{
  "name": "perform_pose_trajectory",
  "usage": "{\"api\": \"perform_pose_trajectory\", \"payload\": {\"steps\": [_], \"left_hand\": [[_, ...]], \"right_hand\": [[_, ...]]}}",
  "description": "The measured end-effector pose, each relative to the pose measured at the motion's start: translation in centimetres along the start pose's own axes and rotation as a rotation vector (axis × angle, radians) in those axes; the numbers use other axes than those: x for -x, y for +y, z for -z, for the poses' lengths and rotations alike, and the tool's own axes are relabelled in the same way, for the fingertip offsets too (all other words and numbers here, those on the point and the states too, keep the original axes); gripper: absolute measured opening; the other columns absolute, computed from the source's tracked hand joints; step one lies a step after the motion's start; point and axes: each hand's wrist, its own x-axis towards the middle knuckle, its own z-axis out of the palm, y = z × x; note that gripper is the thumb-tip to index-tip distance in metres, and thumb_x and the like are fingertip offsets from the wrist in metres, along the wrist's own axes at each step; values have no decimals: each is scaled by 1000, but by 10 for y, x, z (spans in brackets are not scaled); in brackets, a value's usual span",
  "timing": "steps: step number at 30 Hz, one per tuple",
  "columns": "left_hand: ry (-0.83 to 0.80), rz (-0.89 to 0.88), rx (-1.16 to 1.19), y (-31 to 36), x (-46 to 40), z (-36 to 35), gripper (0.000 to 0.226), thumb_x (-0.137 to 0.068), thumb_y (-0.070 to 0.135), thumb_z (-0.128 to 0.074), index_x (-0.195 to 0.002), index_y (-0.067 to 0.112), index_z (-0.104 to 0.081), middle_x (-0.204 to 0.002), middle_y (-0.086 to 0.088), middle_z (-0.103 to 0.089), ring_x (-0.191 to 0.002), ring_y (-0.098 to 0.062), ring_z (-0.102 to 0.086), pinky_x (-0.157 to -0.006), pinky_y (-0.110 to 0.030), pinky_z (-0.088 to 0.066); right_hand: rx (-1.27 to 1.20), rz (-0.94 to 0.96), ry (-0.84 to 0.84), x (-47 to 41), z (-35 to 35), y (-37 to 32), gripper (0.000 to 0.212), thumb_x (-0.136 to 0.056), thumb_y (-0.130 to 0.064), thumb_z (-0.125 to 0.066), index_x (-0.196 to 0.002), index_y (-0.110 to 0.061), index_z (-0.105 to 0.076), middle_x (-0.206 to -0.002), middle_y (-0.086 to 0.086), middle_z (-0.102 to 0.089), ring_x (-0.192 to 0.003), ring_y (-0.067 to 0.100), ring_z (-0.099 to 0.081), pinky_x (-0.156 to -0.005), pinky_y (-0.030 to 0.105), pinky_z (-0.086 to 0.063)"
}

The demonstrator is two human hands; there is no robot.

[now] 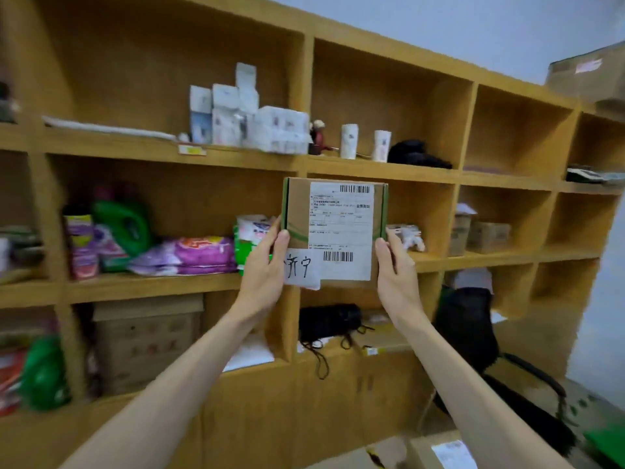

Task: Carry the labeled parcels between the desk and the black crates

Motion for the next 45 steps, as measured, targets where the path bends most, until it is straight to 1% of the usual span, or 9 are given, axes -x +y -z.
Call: {"api": "perform_pose_trajectory", "payload": {"steps": [3, 6, 14, 17, 21, 25, 35, 38, 45], "left_hand": [[134, 13, -130, -6, -6, 93, 46, -111, 33, -37, -153, 17, -43, -144, 12, -57, -124, 8, -55, -110, -25, -45], [269, 14, -259, -9, -1, 176, 47, -111, 24, -36, -155, 9, -33, -136, 28, -41, -101, 39, -40, -87, 8, -30], [626, 84, -548, -2, 74, 365, 46, -110, 27, -41, -153, 10, -40, -149, 14, -48, -127, 19, -41, -98, 4, -28], [737, 105, -626, 12, 109, 417, 54, -107, 45, -44, -151, 15, -47, -149, 0, -55, -137, -10, -49, -113, -24, -40], [909, 139, -642, 44, 163, 471, 36, -110, 21, -40, -142, 11, -54, -116, 8, -71, -103, -7, -69, -78, -17, -53], [1045, 163, -748, 78, 207, 506, 32, -110, 18, -39, -136, 31, -52, -107, 7, -71, -89, -3, -71, -68, -18, -54], [1303, 225, -961, 116, 265, 593, 43, -110, 28, -39, -152, 20, -44, -99, 4, -72, -75, 1, -69, -59, -16, -52], [1334, 240, -1012, 117, 264, 626, 43, -111, 27, -39, -152, 16, -45, -117, -2, -72, -88, -2, -71, -67, -16, -54], [1395, 268, -1116, 88, 262, 703, 48, -107, 44, -41, -152, 26, -46, -134, 1, -67, -119, -18, -66, -101, -50, -54]], "right_hand": [[-109, 7, -141, -12, -101, -13, 42, -108, -33, -39, -149, -23, -42, -144, -17, -50, -131, -4, -43, -113, 26, -38], [-203, 54, -247, -8, -192, -29, 38, -108, -29, -40, -145, -21, -45, -129, -31, -48, -117, -21, -43, -99, -1, -32], [-496, 36, -598, 61, -391, -84, 45, -108, -28, -40, -151, -18, -39, -140, -16, -47, -129, -5, -38, -105, 13, -34], [-581, 52, -687, 94, -448, -110, 45, -108, -29, -42, -150, -15, -42, -148, -9, -47, -135, 2, -41, -113, 23, -35], [-687, 86, -875, 144, -515, -155, 40, -108, -26, -41, -146, -16, -45, -133, -23, -49, -125, -11, -45, -92, -3, -33], [-796, 116, -1015, 197, -569, -194, 43, -108, -29, -41, -148, -14, -46, -146, -10, -51, -136, 1, -43, -115, 26, -35], [-1069, 77, -1330, 283, -676, -278, 28, -108, -29, -40, -133, -31, -53, -129, -10, -61, -115, -11, -54, -93, 13, -47], [-1090, 91, -1360, 293, -717, -293, 38, -107, -35, -41, -140, -21, -53, -132, -3, -63, -122, 7, -57, -103, 39, -50], [-1163, 124, -1410, 311, -809, -305, 42, -108, -31, -40, -147, -18, -48, -139, 0, -59, -129, 11, -53, -108, 40, -46]]}}
